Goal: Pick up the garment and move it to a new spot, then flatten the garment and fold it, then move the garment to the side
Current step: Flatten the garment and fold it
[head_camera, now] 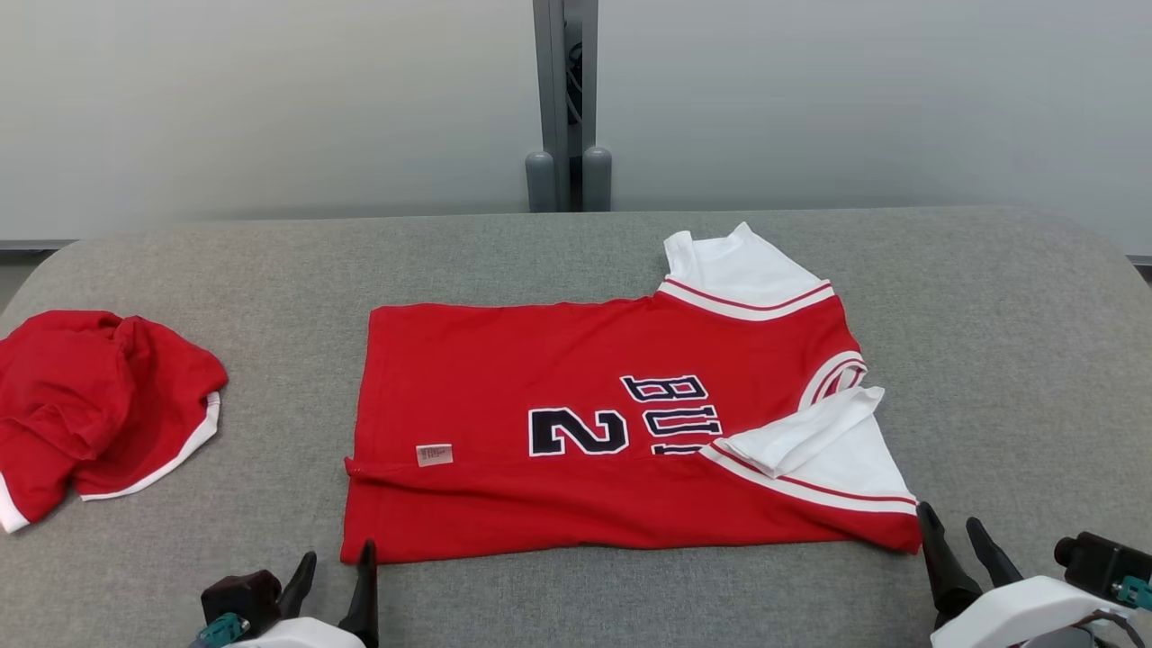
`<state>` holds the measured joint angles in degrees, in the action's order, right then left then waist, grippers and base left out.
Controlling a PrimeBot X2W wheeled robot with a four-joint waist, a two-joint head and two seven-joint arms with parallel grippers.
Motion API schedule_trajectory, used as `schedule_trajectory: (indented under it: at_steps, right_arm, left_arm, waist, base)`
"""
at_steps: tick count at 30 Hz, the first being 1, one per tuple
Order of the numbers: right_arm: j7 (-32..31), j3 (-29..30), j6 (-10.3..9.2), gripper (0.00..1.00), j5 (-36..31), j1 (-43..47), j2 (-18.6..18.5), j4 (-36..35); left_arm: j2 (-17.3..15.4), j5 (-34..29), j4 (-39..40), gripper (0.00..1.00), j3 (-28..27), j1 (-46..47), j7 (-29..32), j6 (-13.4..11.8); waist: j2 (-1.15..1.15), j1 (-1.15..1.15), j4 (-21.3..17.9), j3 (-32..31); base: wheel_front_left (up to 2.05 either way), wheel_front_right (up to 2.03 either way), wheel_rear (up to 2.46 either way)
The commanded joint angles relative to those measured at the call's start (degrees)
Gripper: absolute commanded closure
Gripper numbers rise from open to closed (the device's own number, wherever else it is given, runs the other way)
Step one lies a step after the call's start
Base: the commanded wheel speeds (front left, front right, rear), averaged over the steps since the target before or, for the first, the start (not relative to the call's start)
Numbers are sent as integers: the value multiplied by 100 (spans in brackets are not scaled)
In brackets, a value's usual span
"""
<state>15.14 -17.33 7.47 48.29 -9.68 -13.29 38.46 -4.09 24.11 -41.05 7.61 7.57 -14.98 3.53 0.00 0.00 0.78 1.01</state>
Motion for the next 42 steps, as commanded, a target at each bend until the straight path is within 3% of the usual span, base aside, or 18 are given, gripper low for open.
schedule_trajectory:
  at_steps: [1, 15, 24, 25, 26, 27, 28, 36, 42]
  right_arm:
    - [11, -46, 4, 0, 90, -70, -48, 89]
    - [12, -530, 4, 0, 484, -501, -85, 595]
    - [10, -1099, 5, 0, 934, -933, -82, 705]
    - [6, -1168, 4, 20, 995, -950, -82, 708]
    - [5, -1227, 4, 60, 1044, -958, -90, 711]
    - [5, -1267, 5, 98, 1099, -957, -103, 722]
    - [6, -1309, 5, 100, 1148, -956, -121, 728]
    - [-9, -1489, 4, 100, 1690, -858, -304, 608]
    - [-450, -1743, 4, 100, 2020, -927, -528, 411]
  left_arm:
    - [29, -19, -229, 0, -33, 173, -15, -4]
    - [108, 400, -1469, 0, 57, 877, -2, 130]
    - [149, 793, -2104, 0, 781, 1323, 115, 252]
    - [153, 832, -2135, 18, 854, 1343, 156, 273]
    - [165, 869, -2148, 62, 932, 1349, 194, 291]
    - [177, 917, -2154, 78, 994, 1345, 197, 319]
    - [182, 947, -2165, 100, 1052, 1347, 193, 327]
    - [114, 1114, -2206, 100, 1303, 1340, 85, 380]
    - [-73, 1084, -2100, 100, 1506, 1328, 83, 400]
  waist:
    - [0, 0, 0, 6]
    - [0, 0, 11, 249]
    - [0, 0, 30, 566]
    - [0, 0, 35, 569]
    - [0, 0, 40, 569]
    - [0, 0, 49, 557]
    - [0, 0, 57, 537]
    - [0, 0, 39, 225]
    - [0, 0, -12, -13]
  base:
    - [0, 0, 0]
    - [0, 0, 0]
    - [0, 0, 0]
    - [0, 0, 0]
    - [0, 0, 0]
    - [0, 0, 0]
    - [0, 0, 0]
    - [0, 0, 0]
    - [0, 0, 0]
